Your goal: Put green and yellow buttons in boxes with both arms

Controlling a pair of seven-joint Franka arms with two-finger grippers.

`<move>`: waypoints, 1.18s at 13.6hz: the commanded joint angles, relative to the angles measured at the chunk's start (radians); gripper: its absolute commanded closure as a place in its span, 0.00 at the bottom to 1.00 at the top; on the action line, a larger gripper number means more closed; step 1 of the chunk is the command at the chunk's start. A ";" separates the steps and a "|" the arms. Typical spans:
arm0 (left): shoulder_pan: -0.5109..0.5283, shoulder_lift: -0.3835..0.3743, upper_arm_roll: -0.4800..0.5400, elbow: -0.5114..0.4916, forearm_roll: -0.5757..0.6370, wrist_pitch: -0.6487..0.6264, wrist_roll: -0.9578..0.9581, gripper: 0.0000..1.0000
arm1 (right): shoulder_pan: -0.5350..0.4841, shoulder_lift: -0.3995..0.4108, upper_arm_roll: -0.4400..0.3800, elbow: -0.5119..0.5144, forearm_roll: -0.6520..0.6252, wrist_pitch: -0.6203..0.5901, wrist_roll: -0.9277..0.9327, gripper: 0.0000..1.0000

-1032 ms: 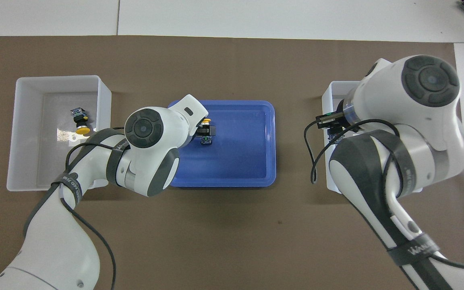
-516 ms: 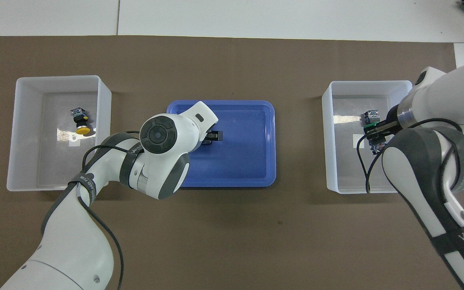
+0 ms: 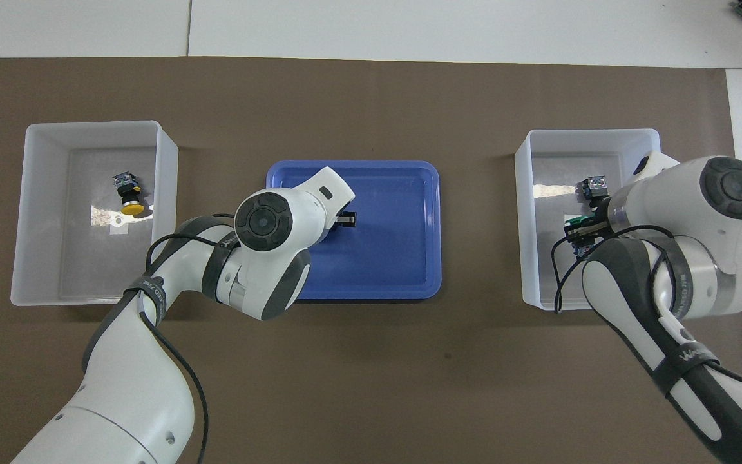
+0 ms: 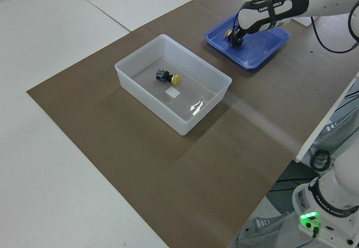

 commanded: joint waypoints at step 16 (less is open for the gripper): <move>0.185 -0.156 0.020 0.121 -0.018 -0.379 0.010 1.00 | 0.006 -0.106 0.014 0.294 -0.014 -0.347 0.236 0.00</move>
